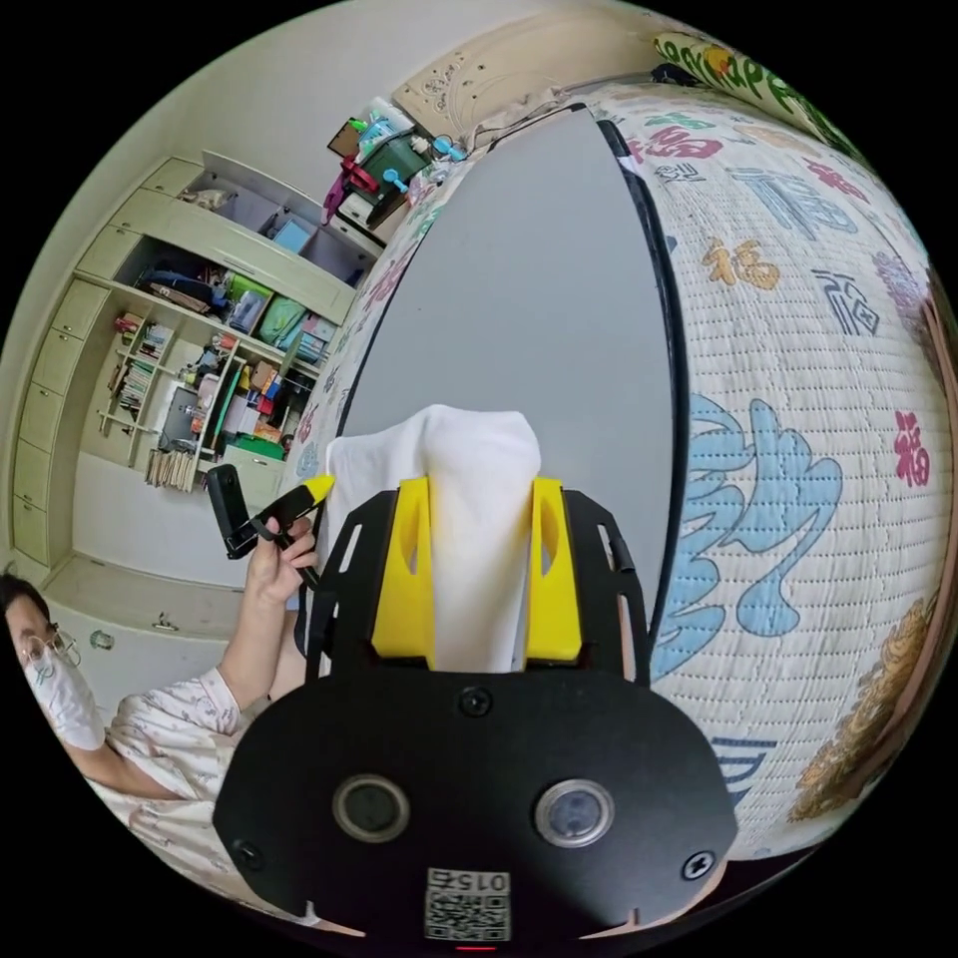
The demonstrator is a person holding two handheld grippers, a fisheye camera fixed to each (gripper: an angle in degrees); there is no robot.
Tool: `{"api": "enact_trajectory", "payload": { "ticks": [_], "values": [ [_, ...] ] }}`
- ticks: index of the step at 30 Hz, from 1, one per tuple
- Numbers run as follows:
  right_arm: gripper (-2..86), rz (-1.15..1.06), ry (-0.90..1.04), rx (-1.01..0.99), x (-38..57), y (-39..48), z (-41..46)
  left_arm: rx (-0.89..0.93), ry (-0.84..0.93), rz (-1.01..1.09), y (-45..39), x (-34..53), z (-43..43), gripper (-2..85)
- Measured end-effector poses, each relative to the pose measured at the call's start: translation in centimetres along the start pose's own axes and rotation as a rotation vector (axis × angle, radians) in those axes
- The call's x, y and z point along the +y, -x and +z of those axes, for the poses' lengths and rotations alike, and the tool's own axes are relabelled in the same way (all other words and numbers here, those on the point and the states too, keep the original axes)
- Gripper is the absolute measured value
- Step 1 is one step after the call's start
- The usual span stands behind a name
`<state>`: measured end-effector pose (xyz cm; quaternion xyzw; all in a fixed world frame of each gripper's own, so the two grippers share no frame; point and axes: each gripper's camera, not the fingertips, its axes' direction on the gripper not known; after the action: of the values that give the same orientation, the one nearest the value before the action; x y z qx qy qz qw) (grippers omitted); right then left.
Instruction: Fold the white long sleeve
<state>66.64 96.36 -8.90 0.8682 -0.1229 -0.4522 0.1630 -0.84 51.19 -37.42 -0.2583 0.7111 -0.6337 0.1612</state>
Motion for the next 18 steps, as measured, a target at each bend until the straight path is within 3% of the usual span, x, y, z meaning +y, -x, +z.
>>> {"api": "enact_trajectory", "payload": {
  "ticks": [12,18],
  "values": [
    [10.8,-0.079,0.019,0.022,2.8,-2.6,7.1,0.157,-0.054,-0.132,5.3,6.4,-0.6,11.0],
    [9.6,-0.219,-0.117,0.016,10.2,-0.2,5.3,0.206,-0.157,0.011,2.6,10.6,-4.6,7.5]
  ]
}}
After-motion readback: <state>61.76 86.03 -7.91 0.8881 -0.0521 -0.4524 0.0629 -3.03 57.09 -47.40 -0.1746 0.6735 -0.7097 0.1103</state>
